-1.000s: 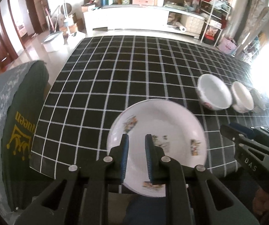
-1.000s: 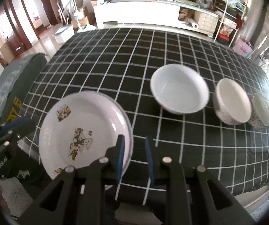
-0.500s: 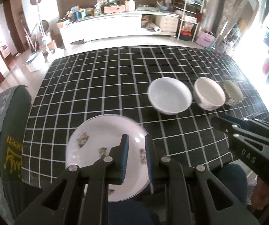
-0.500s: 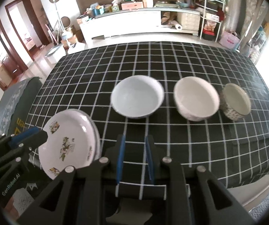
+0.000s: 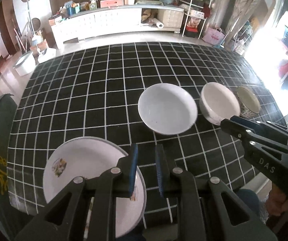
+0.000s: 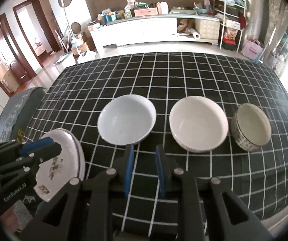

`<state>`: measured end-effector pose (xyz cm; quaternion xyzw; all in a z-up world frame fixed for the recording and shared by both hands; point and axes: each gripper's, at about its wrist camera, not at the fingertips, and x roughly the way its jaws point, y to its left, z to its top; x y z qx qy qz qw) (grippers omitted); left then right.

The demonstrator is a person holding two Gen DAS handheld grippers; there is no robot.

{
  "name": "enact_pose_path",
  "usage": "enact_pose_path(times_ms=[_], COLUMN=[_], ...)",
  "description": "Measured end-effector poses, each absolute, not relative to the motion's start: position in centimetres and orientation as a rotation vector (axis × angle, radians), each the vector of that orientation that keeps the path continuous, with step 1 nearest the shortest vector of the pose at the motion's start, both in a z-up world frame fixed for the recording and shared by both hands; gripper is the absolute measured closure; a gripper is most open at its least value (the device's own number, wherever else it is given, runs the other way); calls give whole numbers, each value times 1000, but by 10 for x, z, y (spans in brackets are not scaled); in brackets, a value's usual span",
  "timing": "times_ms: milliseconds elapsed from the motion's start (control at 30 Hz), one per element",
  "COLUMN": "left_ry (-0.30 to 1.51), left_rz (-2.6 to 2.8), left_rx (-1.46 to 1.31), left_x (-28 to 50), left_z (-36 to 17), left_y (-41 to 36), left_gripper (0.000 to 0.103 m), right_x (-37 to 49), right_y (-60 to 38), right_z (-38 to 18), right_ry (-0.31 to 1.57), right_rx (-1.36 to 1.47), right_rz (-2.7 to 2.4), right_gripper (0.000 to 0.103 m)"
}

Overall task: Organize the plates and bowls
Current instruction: 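Open both tools and move them to the plain white bowl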

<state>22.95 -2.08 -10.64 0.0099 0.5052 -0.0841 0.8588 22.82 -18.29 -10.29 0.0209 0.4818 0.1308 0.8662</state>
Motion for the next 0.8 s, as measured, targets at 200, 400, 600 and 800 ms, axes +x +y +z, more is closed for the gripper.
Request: enact_pose_path(times_ms=[200,400,600,800], left_ry=[1079,1101,1142,1173], left_rz=[-163,-146,-152,-165], left_rx=[5,20,-6,-7], left_x=[264,298,319,331], left_z=[-124,-138,-154,-167], left_y=[-18,-21,-22,-28], left_gripper=[87,87,87,95], right_x=[257,290,307,311], right_y=[-182,-178,-176,-174], right_z=[-119,-133,-149,-167], right_ry=[1030,1059,1109,1168], right_rx=[61,24,12,38], right_rz=[299,302,282,279], right_gripper=[77,77,77,77])
